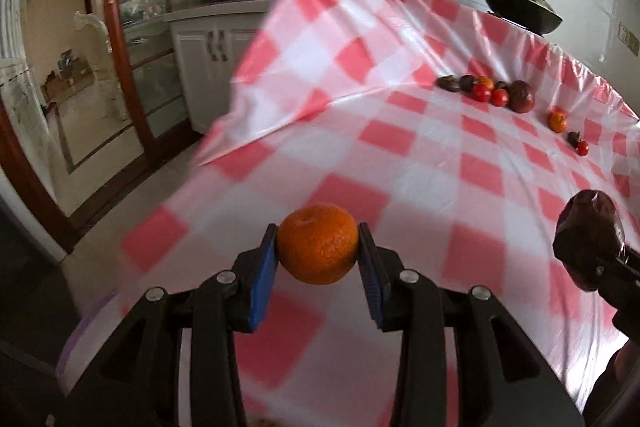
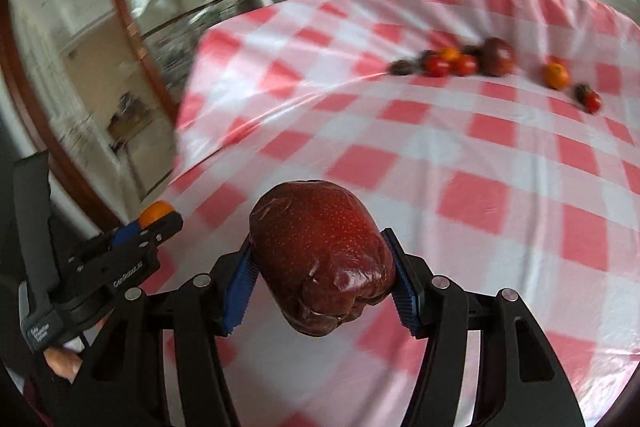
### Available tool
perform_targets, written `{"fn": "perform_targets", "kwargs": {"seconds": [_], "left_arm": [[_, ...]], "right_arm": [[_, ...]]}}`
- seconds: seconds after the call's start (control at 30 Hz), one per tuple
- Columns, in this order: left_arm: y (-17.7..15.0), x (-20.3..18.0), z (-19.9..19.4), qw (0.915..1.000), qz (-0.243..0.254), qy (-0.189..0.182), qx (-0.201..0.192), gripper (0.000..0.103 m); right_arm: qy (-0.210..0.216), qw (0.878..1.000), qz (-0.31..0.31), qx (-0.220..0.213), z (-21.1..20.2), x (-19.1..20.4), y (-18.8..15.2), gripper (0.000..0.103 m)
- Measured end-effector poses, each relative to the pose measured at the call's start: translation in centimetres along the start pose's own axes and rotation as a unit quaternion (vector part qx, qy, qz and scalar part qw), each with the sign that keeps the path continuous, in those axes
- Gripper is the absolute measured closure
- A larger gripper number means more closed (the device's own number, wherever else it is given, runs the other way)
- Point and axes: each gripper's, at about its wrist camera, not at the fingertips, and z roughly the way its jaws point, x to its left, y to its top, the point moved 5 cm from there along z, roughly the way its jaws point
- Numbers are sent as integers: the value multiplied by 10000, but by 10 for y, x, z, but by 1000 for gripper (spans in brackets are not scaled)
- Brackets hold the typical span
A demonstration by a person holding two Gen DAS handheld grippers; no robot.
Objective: Organize fruits
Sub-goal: 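Carry the orange and the apple to the white box and lower them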
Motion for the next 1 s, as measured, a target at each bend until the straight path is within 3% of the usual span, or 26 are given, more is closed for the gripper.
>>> {"fn": "perform_targets", "kwargs": {"seconds": [0.3, 0.5, 0.83, 1.0], "left_arm": [[-43, 77, -33, 9992, -260, 292, 81, 64], [-79, 122, -51, 9974, -462, 506, 215, 64], [-141, 174, -49, 9912, -876, 751, 643, 64], [-173, 199, -21, 9820, -985, 1076, 1200, 64]], "right_arm": [[548, 9941, -880, 317, 5, 85, -29, 44], [876, 9828, -1525, 563, 11, 137, -56, 44], [1433, 9448, -2768, 1011, 23, 220, -116, 44], [1490, 9202, -3258, 1580, 54, 242, -159, 44]]}}
